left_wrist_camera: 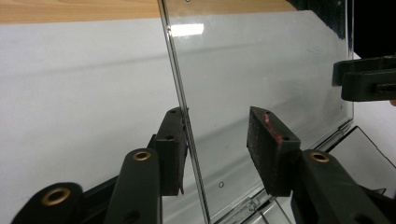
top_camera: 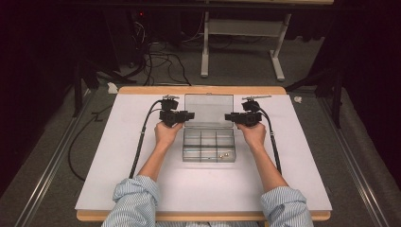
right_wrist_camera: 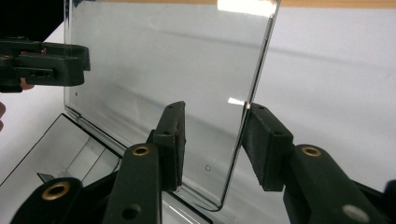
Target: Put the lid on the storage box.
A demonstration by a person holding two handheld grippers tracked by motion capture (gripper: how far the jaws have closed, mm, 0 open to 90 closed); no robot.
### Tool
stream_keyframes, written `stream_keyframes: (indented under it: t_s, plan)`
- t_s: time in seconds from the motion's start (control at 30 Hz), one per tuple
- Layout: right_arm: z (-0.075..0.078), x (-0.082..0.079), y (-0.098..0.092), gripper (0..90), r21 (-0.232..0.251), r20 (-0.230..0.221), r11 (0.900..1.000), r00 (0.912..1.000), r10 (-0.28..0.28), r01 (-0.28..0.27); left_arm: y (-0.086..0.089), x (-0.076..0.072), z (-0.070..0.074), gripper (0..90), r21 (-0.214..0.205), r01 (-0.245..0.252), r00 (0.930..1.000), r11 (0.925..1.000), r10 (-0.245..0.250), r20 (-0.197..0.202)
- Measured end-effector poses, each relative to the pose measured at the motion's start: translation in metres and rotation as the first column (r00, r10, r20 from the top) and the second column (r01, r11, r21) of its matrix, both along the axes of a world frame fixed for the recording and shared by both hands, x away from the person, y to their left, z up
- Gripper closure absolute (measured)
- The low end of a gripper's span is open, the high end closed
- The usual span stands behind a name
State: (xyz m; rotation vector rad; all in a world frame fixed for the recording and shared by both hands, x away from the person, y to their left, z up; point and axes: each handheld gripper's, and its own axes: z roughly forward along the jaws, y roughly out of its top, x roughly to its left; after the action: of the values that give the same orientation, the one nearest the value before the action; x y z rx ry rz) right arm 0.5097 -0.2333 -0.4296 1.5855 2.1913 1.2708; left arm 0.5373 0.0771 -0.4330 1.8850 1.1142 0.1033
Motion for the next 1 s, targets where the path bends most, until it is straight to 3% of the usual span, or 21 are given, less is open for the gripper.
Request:
stream_keyframes:
  t_s: [0.37,0.63,1.0]
  plan:
    - [0.007,-0.007,0.0,69.2,-0.062,0.04,0.998,0.9991,0.013,-0.01,0.002,-0.005,0.006,64.5,0.005,0.011,0.9995,0.9999,-0.011,0.028]
    - [0.008,-0.01,-0.001,68.5,-0.037,0.063,0.9993,0.998,0.012,-0.01,0.001,-0.007,0.01,63.8,-0.011,0.023,0.9987,0.9997,-0.023,0.047]
    - [0.011,-0.015,-0.001,67.5,-0.028,0.087,0.9996,0.9962,0.011,-0.008,0.0,-0.012,0.013,62.5,-0.001,0.035,0.9969,0.9994,-0.035,0.07]
